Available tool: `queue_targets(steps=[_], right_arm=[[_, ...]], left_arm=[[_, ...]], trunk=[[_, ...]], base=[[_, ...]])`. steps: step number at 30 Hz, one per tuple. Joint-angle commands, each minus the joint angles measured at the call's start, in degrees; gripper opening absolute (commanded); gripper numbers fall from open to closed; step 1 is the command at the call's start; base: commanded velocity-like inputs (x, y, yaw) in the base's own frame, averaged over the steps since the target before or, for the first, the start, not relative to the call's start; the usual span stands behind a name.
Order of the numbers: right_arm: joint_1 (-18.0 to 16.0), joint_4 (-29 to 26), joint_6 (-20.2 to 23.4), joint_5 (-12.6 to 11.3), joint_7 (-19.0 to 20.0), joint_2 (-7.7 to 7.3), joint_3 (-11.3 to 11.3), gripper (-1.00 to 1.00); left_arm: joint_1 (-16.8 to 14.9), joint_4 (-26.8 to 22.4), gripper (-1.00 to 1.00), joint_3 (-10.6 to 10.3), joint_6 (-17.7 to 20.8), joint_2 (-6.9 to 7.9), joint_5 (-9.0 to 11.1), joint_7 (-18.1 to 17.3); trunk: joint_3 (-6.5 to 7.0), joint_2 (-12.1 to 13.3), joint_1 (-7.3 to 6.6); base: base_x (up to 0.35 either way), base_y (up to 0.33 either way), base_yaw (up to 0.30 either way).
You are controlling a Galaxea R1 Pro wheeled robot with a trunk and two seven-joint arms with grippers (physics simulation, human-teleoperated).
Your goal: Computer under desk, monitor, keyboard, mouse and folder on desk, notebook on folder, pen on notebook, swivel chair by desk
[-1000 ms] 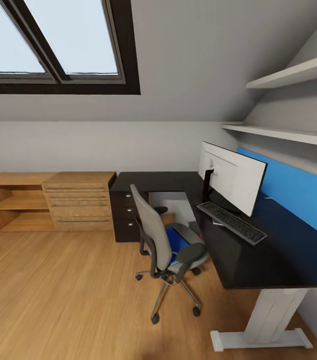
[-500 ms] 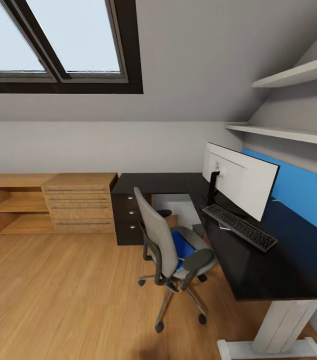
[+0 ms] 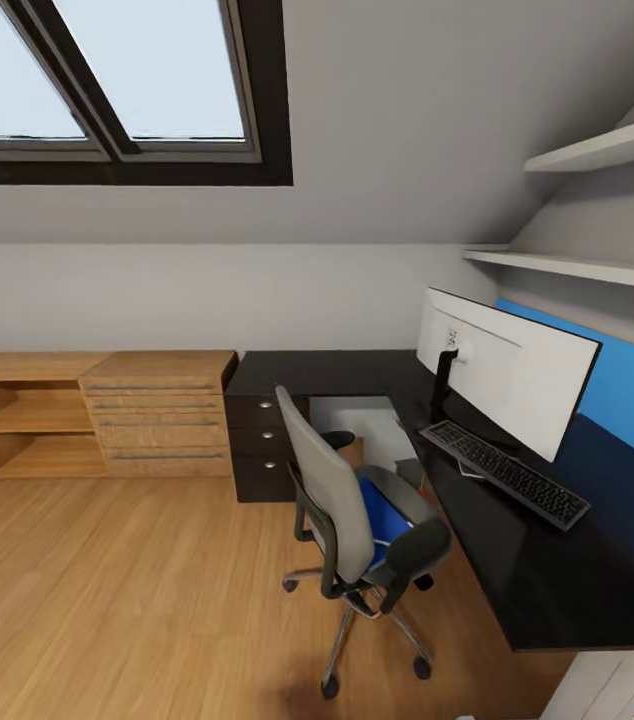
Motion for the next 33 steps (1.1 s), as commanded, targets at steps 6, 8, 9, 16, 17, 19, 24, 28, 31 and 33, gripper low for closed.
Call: queue_targets(steps=[6, 8, 9, 16, 17, 19, 24, 28, 31, 33], right_arm=[[0.0, 0.1, -0.1, 0.6, -0.6, 0.01, 0.2, 1.0], [0.0, 0.1, -0.1, 0.6, -0.6, -0.32, 0.3, 1.0], [0.0, 0.1, -0.1, 0.6, -0.6, -0.64, 0.4, 1.0], [-0.1, 0.1, -0.2, 0.5, -0.6, -1.83, 0.5, 1.0], [-0.1, 0.1, -0.2, 0.5, -0.6, -1.86, 0.5, 1.0], [-0.1, 0.1, -0.2, 0.5, -0.6, -1.9, 0.5, 1.0], [-0.1, 0.1, -0.3, 0.5, -0.6, -1.95, 0.4, 1.0], [-0.1, 0.1, -0.3, 0.5, -0.6, -1.96, 0.4, 1.0], [-0.1, 0.1, -0.3, 0.5, -0.6, -1.97, 0.4, 1.0], [-0.1, 0.1, -0.3, 0.5, -0.6, -1.97, 0.4, 1.0]], left_arm=[[0.1, -0.1, 1.0, 0.2, -0.1, -1.79, 0.1, -0.1], [0.1, -0.1, 1.0, 0.2, -0.1, -2.22, 0.1, -0.1], [0.1, -0.1, 1.0, 0.2, -0.1, -2.4, 0.1, -0.1], [0.1, -0.1, 1.0, 0.2, -0.2, -2.83, 0.1, 0.0], [0.1, -0.1, 1.0, 0.2, -0.2, -2.84, 0.1, 0.0], [0.1, -0.1, 1.0, 0.2, -0.2, -2.86, 0.1, 0.0], [0.1, -0.1, 1.0, 0.3, -0.2, -2.89, 0.1, 0.2], [0.1, -0.1, 1.0, 0.3, -0.3, -2.9, 0.2, 0.9], [0.1, -0.1, 1.0, 0.3, -0.3, -2.9, 0.2, 1.5], [0.1, -0.1, 1.0, 0.3, -0.3, -2.9, 0.1, 1.6]], trunk=[[-0.05, 0.0, 0.03], [-0.05, 0.0, 0.03], [-0.05, 0.0, 0.03], [-1.31, -2.8, 1.57], [-1.48, -3.2, 1.79], [-1.84, -4.0, 2.23], [-2.74, -6.0, 3.33], [-3.46, -7.6, 4.2], [-4.0, -8.8, 4.86], [-4.36, -9.6, 5.3]], base=[[0.0, 0.0, 0.0], [0.0, 0.0, 0.0], [0.0, 0.0, 0.0], [0.0, 0.0, 0.0], [0.0, 0.0, 0.0], [0.0, 0.0, 0.0], [0.0, 0.0, 0.0], [0.0, 0.0, 0.0], [0.0, 0.0, 0.0], [0.0, 0.0, 0.0]])
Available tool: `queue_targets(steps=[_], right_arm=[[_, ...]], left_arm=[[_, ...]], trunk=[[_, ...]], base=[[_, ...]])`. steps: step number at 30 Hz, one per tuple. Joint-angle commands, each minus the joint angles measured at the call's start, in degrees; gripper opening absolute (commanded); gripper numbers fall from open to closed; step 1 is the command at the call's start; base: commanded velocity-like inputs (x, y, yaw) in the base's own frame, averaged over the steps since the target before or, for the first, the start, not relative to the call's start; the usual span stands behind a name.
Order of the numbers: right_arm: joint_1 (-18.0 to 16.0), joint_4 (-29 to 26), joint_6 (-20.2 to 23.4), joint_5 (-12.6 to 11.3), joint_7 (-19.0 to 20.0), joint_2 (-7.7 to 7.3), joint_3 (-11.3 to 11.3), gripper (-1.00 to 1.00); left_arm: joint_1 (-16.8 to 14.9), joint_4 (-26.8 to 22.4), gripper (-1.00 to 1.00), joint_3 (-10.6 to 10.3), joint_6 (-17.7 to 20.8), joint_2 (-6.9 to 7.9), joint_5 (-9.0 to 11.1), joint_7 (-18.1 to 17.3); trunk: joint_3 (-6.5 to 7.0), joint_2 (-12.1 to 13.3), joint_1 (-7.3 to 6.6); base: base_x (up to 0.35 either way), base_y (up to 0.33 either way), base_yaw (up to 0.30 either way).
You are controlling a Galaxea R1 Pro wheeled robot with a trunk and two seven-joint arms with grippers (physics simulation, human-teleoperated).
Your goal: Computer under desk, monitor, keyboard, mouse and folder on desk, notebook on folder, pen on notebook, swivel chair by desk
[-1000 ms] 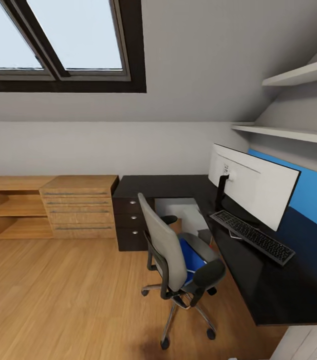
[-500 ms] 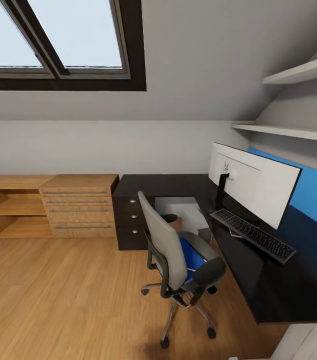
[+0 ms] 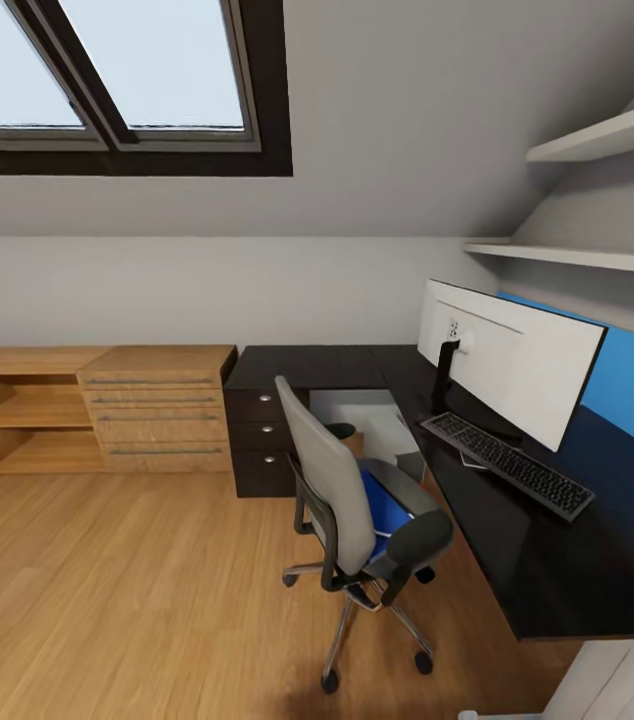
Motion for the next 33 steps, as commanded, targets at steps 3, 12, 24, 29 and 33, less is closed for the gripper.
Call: queue_targets(steps=[3, 12, 24, 29, 33], right_arm=[[0.0, 0.0, -0.1, 0.5, -0.6, -0.01, 0.2, 1.0], [0.0, 0.0, -0.1, 0.5, -0.6, -0.01, 0.2, 1.0], [0.0, 0.0, -0.2, 0.4, -0.7, -0.03, 0.0, 1.0], [0.0, 0.0, -0.2, 0.4, -0.7, -0.2, 0.0, 1.0], [0.0, -0.1, -0.2, 0.3, -0.7, -0.76, -0.1, 1.0]], left_arm=[[0.0, -0.1, 1.0, 0.1, -0.1, -0.05, 0.0, 0.2], [0.0, -0.1, 1.0, 0.2, 0.0, -0.04, 0.0, 0.5], [0.0, -0.1, 1.0, 0.3, -0.1, -0.04, 0.2, 0.6], [0.0, -0.1, 1.0, 0.2, 0.0, -0.04, 0.1, 0.4], [0.0, -0.3, 1.0, -0.1, 0.6, -0.11, 0.0, 0.4]], trunk=[[-0.59, -1.2, 0.67], [-2.21, -4.9, 2.64], [-4.36, -9.7, 5.28], [-5.26, -11.7, 6.38], [-5.98, -13.3, 7.26]], base=[[0.0, 0.0, 0.0], [0.033, 0.124, 0.0], [0.1, 0.194, 0.0], [0.018, 0.026, 0.0], [0.003, 0.005, 0.0]])
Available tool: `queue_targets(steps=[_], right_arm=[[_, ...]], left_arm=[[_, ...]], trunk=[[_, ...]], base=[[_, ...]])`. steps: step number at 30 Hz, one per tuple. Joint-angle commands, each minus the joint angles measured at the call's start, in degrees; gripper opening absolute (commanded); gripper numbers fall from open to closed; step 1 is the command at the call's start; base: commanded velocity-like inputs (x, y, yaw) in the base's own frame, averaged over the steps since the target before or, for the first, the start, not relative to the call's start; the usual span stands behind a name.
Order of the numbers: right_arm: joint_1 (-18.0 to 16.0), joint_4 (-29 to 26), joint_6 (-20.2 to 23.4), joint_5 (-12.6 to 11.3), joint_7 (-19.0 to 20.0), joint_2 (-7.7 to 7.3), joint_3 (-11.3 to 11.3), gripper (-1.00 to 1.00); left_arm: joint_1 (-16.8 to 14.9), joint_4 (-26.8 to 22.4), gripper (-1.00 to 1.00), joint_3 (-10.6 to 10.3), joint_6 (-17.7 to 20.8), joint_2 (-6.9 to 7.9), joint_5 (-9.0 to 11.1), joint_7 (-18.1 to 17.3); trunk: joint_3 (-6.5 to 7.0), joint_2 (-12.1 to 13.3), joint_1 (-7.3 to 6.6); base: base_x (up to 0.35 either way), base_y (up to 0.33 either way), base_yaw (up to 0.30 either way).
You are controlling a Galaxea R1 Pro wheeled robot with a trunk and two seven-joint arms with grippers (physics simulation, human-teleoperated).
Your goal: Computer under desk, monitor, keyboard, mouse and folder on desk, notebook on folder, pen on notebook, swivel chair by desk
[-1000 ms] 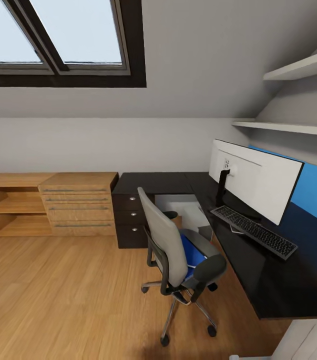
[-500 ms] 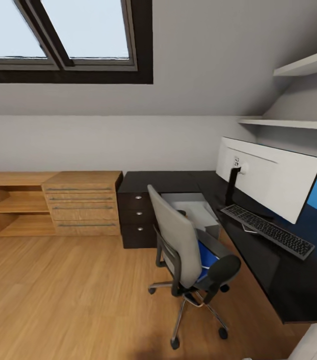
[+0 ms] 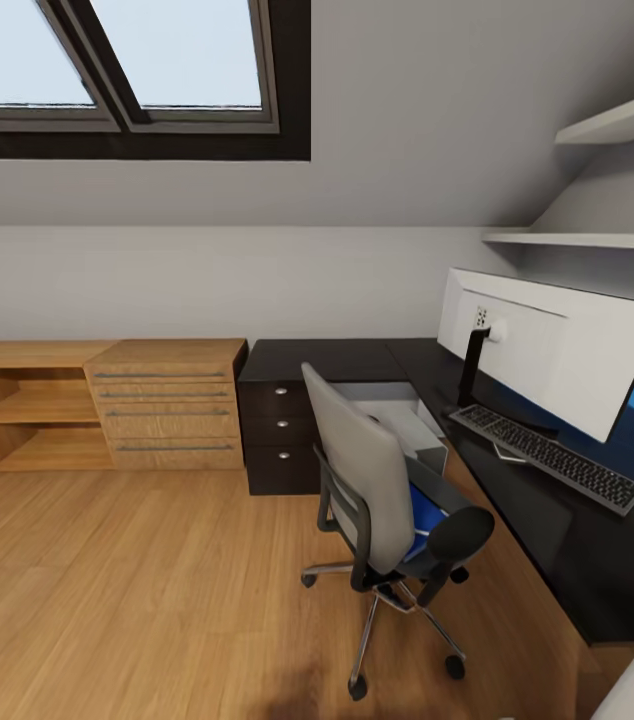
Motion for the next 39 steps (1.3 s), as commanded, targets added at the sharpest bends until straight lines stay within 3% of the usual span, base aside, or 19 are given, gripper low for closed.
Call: queue_targets(steps=[1, 6, 11, 12, 18, 20, 21, 22, 27, 32, 38, 39], right_arm=[[0.0, 0.0, 0.0, 0.5, -0.6, -0.11, 0.1, 1.0], [-0.1, -0.2, 0.1, 0.3, -0.7, -0.84, 0.0, 1.0], [-1.0, -0.5, 0.4, 0.2, -0.8, -1.2, -0.3, 1.0], [-2.0, -0.5, 0.7, 0.2, -1.1, -1.24, -0.5, 1.0], [-7.0, -0.6, 4.3, 0.0, -2.5, -1.28, -0.7, 1.0], [-9.7, -0.6, 7.8, -0.5, -2.9, -1.28, -0.7, 1.0], [-10.5, -0.6, 9.0, -0.8, -2.9, -1.28, -0.7, 1.0], [-12.9, -0.5, 12.3, -2.8, -3.0, -1.29, -0.8, 1.0], [-14.3, -0.1, 13.6, -7.8, -2.9, -1.26, -0.8, 1.0], [-14.6, 0.6, 11.8, -10.2, -2.9, -1.16, -0.7, 1.0], [-14.7, 6.3, 5.6, -11.0, -2.9, -1.1, -0.3, 1.0], [-14.7, 8.4, 2.4, -11.2, -2.9, -0.99, -0.2, 1.0]], left_arm=[[0.0, -0.2, 1.0, 0.1, 0.2, -0.11, 0.1, 0.0], [-0.1, -3.7, 1.0, 0.1, 4.5, -0.68, 0.0, 0.0], [-0.1, -10.7, 1.0, 0.2, 13.4, -0.81, 0.1, 0.0], [-0.1, -14.7, 1.0, 0.2, 18.1, -0.82, 0.2, 0.1], [-0.1, -28.6, 1.0, 0.7, 34.6, -0.8, 0.4, 0.2], [-0.1, -33.4, 1.0, 1.6, 42.3, -0.76, 0.6, 0.2], [-0.1, -34.4, 1.0, 2.0, 44.3, -0.74, 0.7, 0.2], [-0.1, -36.1, 1.0, 3.1, 48.9, -0.75, 0.8, 0.1], [-0.1, -34.1, 1.0, 3.8, 51.0, -0.66, 0.7, -0.1], [-0.1, -32.1, 1.0, 4.0, 50.9, -0.53, 0.7, -0.1], [-0.1, -31.1, 1.0, 4.0, 48.2, -0.53, 0.5, -0.1], [-0.1, -30.9, 1.0, 4.0, 45.7, -0.56, 0.3, 0.0]], trunk=[[-0.23, -0.4, 0.22], [-1.13, -2.4, 1.32], [-2.03, -4.5, 2.42], [-2.21, -4.9, 2.64], [-3.28, -7.3, 3.96], [-3.64, -8.1, 4.4], [-3.82, -8.5, 4.62], [-4.0, -8.9, 4.84], [-4.9, -10.9, 5.94], [-5.8, -12.9, 7.03], [-6.87, -15.3, 8.35], [-7.05, -15.7, 8.57]], base=[[0.001, 0.002, 0.0], [0.0, 0.0, 0.0], [0.0, 0.0, 0.0], [0.0, 0.0, 0.0], [0.0, 0.0, 0.0], [0.0, 0.0, 0.0], [0.0, 0.0, 0.0], [-0.063, 0.0, 0.0], [-0.102, 0.0, 0.0], [-0.054, 0.0, 0.0], [-0.089, -0.017, 0.0], [-0.272, -0.064, 0.0]])
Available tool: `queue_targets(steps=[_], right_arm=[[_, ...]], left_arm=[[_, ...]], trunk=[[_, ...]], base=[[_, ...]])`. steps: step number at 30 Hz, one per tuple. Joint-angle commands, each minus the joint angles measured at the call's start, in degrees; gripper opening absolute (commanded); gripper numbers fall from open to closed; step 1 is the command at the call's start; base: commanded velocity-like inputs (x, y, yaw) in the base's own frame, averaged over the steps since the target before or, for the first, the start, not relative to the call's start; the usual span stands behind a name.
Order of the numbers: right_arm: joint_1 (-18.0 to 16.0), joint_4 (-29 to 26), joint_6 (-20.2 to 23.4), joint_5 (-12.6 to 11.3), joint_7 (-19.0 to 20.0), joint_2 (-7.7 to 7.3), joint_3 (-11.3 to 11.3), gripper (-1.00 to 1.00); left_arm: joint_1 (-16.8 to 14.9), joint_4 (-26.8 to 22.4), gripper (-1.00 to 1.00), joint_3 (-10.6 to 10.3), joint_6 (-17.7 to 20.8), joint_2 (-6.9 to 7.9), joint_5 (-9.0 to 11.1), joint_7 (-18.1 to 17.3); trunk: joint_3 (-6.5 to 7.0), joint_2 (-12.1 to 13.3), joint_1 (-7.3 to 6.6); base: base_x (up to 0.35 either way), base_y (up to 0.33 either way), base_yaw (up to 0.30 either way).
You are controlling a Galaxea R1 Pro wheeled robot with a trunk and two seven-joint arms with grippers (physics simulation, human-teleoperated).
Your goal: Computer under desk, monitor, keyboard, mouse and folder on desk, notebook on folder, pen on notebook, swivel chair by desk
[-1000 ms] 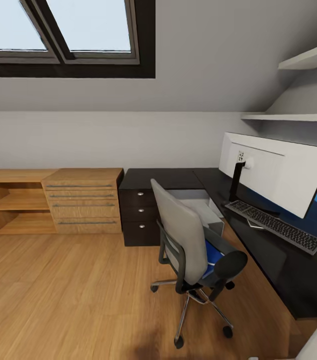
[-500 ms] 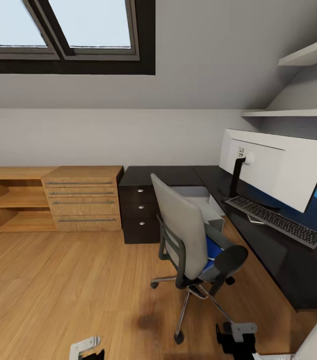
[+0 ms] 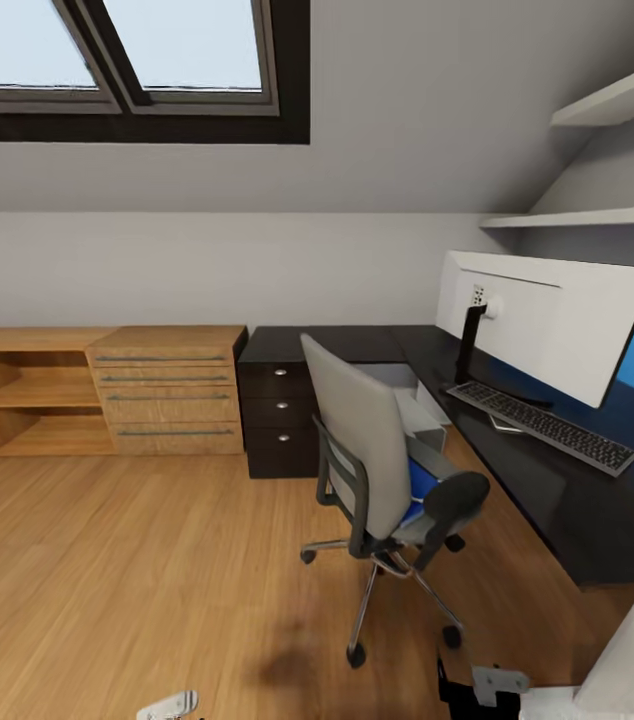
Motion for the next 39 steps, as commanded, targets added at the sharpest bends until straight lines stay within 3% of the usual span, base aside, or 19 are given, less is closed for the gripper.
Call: queue_targets(steps=[1, 9, 13, 22, 27, 29, 31, 32, 34, 36, 37, 39], right_arm=[[0.0, 1.0, -1.8, 0.0, -0.2, 0.11, 0.2, 1.0], [0.0, 1.5, -2.9, -0.1, -0.3, 0.07, 0.2, 1.0], [0.0, 1.5, -3.1, 0.0, -0.3, 0.13, 0.2, 1.0], [0.0, 1.3, -3.7, 0.0, -0.4, -0.01, 0.2, 1.0], [-0.1, 0.6, -3.9, 0.1, -0.4, -0.39, 0.0, 1.0], [-0.4, -0.4, -3.7, 0.1, -0.5, -0.65, 0.0, 1.0], [-1.4, -2.5, -2.5, 0.0, -0.6, -1.14, -0.1, 1.0], [-2.5, -4.0, -0.5, -0.1, -0.7, -1.55, -0.1, 1.0], [-4.0, -5.3, 2.5, -0.2, -0.7, -1.99, -0.1, 1.0], [-5.7, -6.4, 6.3, -0.2, -0.7, -2.43, -0.2, 1.0], [-7.7, -7.3, 10.2, -0.2, -0.7, -2.92, -0.2, 1.0], [-9.8, -7.9, 13.9, -0.3, -0.7, -3.4, -0.2, 1.0]], left_arm=[[0.1, 0.0, 1.0, 0.0, -2.0, -0.05, 0.5, 0.2], [0.1, -0.4, 1.0, 0.0, -4.7, -0.06, 0.4, 0.3], [0.5, -4.0, 1.0, 0.0, -11.3, -0.21, 0.4, 0.4], [0.8, -5.3, 1.0, 0.0, -11.6, -0.16, 0.6, 0.2], [0.8, -8.4, 1.0, -0.3, -4.6, -0.43, 0.8, 0.1], [0.8, -11.7, 1.0, -0.4, -1.1, -0.58, 0.8, 0.1], [0.8, -17.9, 1.0, -1.1, 5.0, -0.87, 0.8, 0.1], [0.8, -22.3, 1.0, -1.7, 9.2, -0.99, 0.8, 0.2], [0.8, -26.3, 1.0, -2.2, 13.4, -1.09, 0.8, 0.2], [0.8, -29.1, 1.0, -2.6, 17.3, -1.21, 0.9, 0.2], [0.7, -30.6, 1.0, -2.8, 20.7, -1.35, 1.0, 0.2], [-0.2, -31.5, 1.0, -2.9, 23.4, -1.47, 1.3, 0.1]], trunk=[[-0.23, -0.4, 0.19], [-1.67, -3.7, 1.95], [-2.38, -5.3, 2.83], [-4.0, -8.9, 4.81], [-4.9, -10.9, 5.9], [-5.26, -11.7, 6.34], [-5.61, -12.5, 6.78], [-5.79, -12.9, 7.0], [-6.15, -13.7, 7.44], [-6.51, -14.5, 7.88], [-6.69, -14.9, 8.1], [-7.05, -15.7, 8.54]], base=[[-0.308, -0.074, 0.0], [-0.261, -0.092, 0.0], [-0.052, -0.023, 0.0], [-0.004, -0.002, 0.0], [0.0, 0.0, 0.0], [0.0, 0.0, 0.0], [0.0, 0.0, 0.0], [0.0, 0.0, 0.0], [0.0, 0.0, 0.0], [0.0, 0.0, 0.0], [0.0, 0.0, 0.0], [0.0, 0.0, 0.0]])
